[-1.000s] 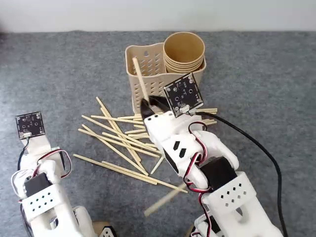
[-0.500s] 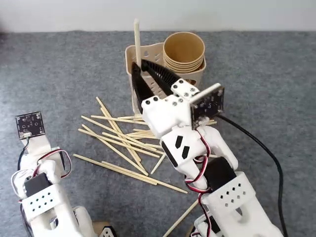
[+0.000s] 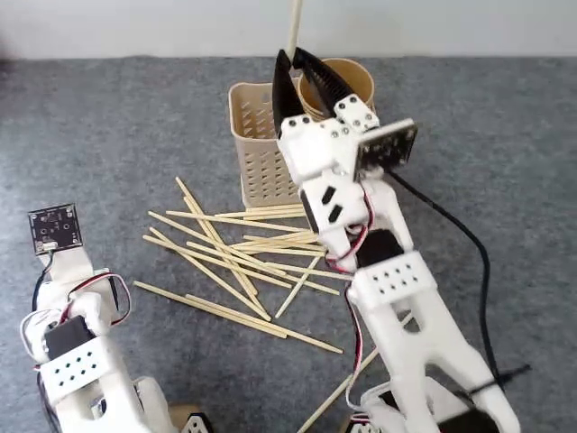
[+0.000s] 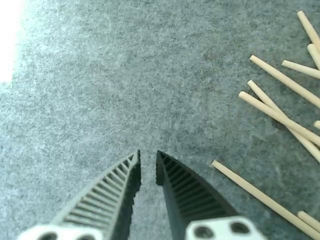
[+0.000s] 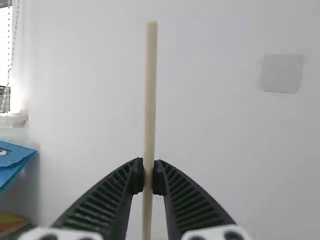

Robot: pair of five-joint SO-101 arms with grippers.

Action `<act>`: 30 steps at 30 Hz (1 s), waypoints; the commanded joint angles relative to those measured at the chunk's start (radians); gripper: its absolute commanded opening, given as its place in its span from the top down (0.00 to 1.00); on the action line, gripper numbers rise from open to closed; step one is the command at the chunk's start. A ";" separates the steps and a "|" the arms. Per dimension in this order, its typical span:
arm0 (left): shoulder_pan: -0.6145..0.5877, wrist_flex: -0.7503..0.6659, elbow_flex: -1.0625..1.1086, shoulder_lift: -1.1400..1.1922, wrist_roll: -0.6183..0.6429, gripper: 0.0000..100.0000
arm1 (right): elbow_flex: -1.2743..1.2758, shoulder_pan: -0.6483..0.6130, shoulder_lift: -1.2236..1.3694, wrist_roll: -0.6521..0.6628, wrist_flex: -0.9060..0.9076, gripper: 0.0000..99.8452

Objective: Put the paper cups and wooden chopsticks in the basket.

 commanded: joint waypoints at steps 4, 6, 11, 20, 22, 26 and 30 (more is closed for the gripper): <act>0.006 -0.018 -0.005 -0.025 0.002 0.94 | -0.141 0.010 0.137 -0.008 -0.033 0.99; 0.006 -0.018 -0.005 -0.025 0.002 0.94 | -0.141 0.010 0.166 -0.005 -0.031 0.99; 0.006 -0.018 -0.005 -0.025 0.002 0.94 | -0.140 0.005 0.200 -0.003 0.079 0.97; 0.006 -0.018 -0.005 -0.025 0.002 0.94 | -0.140 -0.001 0.064 -0.008 0.335 0.72; 0.006 -0.018 -0.005 -0.025 0.002 0.94 | -0.140 -0.012 -0.001 -0.008 0.414 0.74; 0.006 -0.020 -0.005 -0.025 0.002 0.94 | -0.140 -0.021 -0.122 -0.009 0.615 0.79; 0.006 -0.020 -0.005 -0.025 0.002 0.94 | -0.140 -0.035 -0.214 -0.009 0.863 0.83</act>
